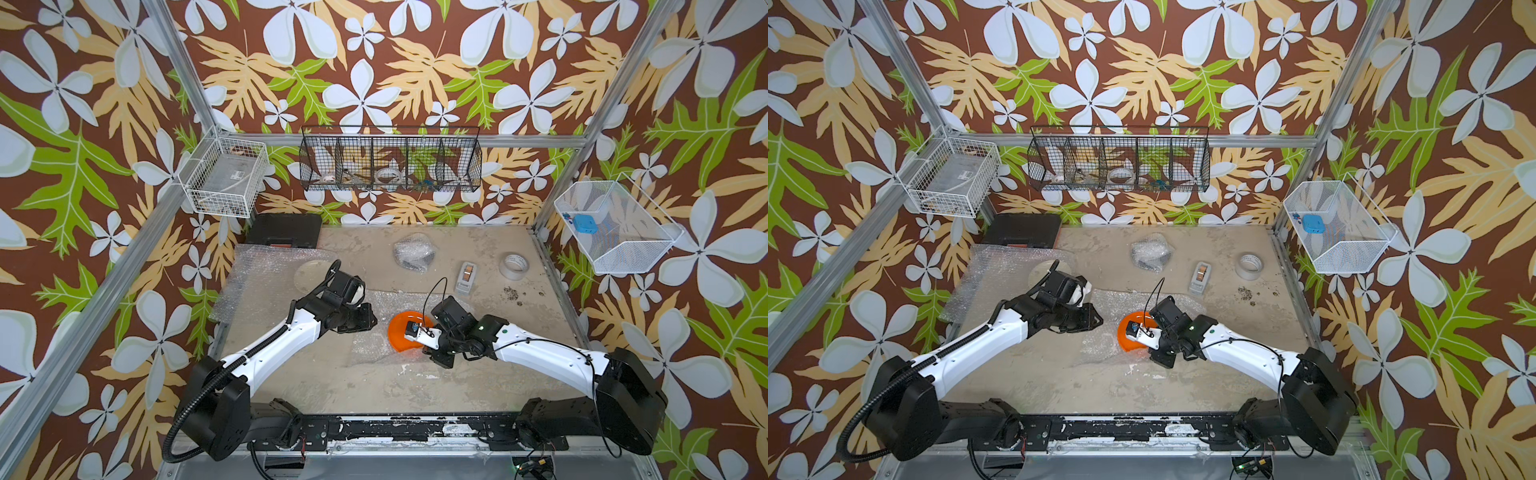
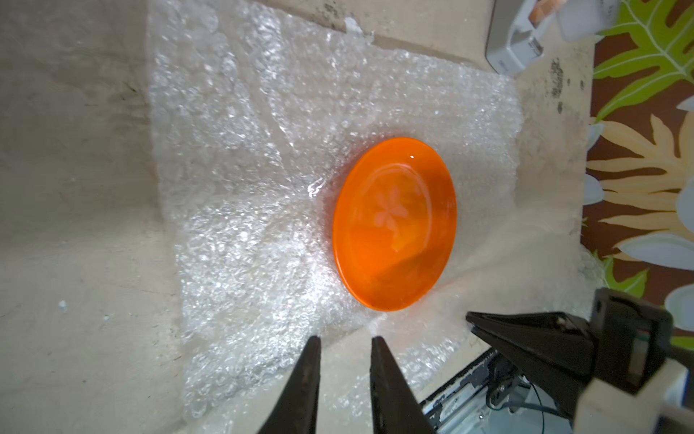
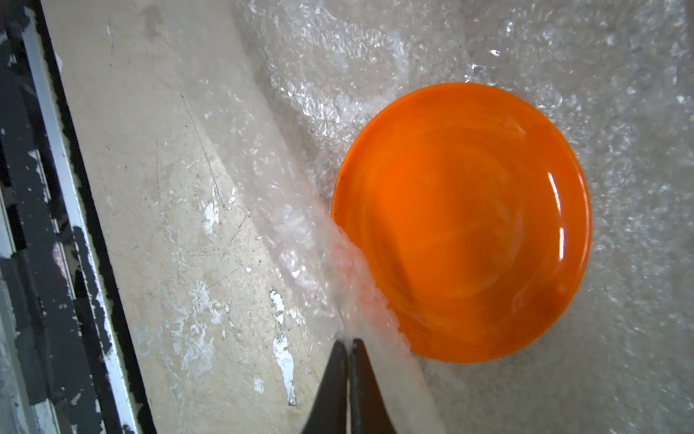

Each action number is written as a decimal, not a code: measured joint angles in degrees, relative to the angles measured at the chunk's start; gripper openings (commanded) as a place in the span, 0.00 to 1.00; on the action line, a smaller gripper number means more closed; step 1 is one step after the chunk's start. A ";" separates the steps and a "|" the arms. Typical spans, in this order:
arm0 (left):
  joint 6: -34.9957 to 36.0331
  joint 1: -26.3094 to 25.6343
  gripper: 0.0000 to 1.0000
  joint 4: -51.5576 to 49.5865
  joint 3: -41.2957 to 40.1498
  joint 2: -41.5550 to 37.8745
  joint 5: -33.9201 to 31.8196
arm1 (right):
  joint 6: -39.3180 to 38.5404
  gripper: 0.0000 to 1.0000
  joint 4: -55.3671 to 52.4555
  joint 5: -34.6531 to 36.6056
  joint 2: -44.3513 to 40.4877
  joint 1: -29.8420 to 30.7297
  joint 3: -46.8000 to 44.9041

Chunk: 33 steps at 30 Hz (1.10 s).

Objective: Wrap dinner plates in bubble wrap
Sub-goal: Wrap the plate in the bubble wrap.

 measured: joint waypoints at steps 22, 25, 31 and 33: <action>4.59 -14.12 0.22 7.15 5.73 14.51 11.87 | 31.23 0.00 6.29 -13.94 14.29 -14.38 4.59; 6.58 -14.12 0.21 7.28 7.96 19.21 11.69 | 33.97 0.00 6.88 -14.47 15.52 -14.84 4.98; 9.92 -14.14 0.21 6.82 13.51 26.47 8.35 | 39.41 0.00 8.09 -14.53 16.74 -15.98 4.98; 10.78 -14.14 0.21 6.51 14.93 28.48 6.47 | 40.52 0.00 8.04 -14.23 17.18 -16.13 4.98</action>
